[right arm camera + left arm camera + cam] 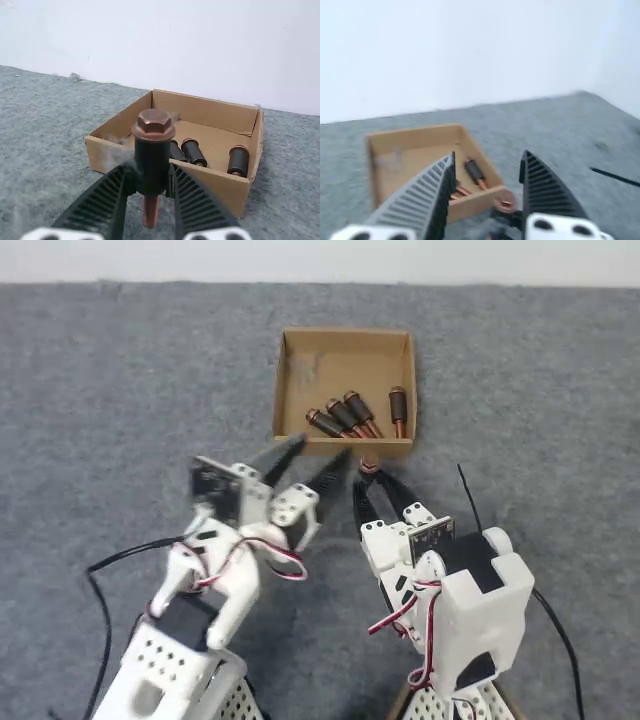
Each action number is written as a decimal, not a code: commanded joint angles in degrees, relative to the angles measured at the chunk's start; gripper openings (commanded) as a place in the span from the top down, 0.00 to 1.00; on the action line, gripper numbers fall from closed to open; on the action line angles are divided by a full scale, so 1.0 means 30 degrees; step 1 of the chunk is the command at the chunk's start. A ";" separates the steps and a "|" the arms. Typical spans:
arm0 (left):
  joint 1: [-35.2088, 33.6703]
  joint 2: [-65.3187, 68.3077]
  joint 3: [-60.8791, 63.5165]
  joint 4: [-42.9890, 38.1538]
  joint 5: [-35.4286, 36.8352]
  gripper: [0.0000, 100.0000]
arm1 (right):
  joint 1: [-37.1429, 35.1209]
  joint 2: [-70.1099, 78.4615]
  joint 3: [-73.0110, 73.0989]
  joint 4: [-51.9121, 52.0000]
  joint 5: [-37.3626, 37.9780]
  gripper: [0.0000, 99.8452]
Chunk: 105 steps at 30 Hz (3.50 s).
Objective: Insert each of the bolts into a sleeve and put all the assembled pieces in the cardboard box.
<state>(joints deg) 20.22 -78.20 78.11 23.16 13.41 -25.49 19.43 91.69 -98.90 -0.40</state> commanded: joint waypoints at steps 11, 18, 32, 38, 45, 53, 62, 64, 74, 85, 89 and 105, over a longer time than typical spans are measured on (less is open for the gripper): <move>-0.6974 -0.5568 -0.3121 0.7326 0.0088 0.80 | 0.0337 0.0015 0.0059 -0.0454 -0.0147 0.99; -0.9407 -0.8557 -0.3062 1.0462 0.0059 0.80 | 0.0249 0.0015 0.0059 -0.0425 -0.0147 0.99; -1.1927 -0.8733 0.2388 1.1253 -0.1289 0.84 | 0.0249 0.0015 0.0088 -0.0425 -0.0147 0.99; -1.1634 -0.8733 0.4733 1.1223 -0.1260 0.99 | 0.0249 -0.0015 0.0088 -0.0425 -0.0147 0.99; -1.1722 -0.8586 0.6139 1.1487 -0.1289 0.98 | 0.0396 -0.0103 -0.0381 -0.0484 -0.0147 0.99; -1.1751 -0.8586 0.6139 1.1810 -0.1289 0.98 | 0.2593 -0.0132 -0.4190 -0.0337 -0.0117 0.99; -1.1634 -0.8645 0.6139 1.3597 -0.1260 0.98 | 0.2857 -0.0132 -1.0755 0.4381 0.1026 0.99; -1.1634 -0.8645 0.6139 1.3685 -0.1260 0.98 | 0.2916 -0.0132 -1.2542 0.6256 0.1641 0.99; -1.1604 -0.8645 0.6139 1.3714 -0.1260 0.98 | 0.2916 -0.0132 -2.0718 1.9033 0.1875 0.99; -1.1604 -0.8645 0.6139 1.3714 -0.1260 0.98 | 0.3590 0.1128 -2.7575 3.2015 0.1905 0.99; -1.1604 -0.8645 0.6139 1.3714 -0.1260 0.98 | 0.4234 0.1861 -2.8864 3.5648 0.1934 0.99; -1.1604 -0.8645 0.6139 1.3714 -0.1260 0.98 | 0.4264 0.6930 -4.0264 5.1385 0.1934 0.99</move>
<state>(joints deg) -14.95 -103.25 97.27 64.13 9.98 -13.10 39.38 -20.66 48.09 4.35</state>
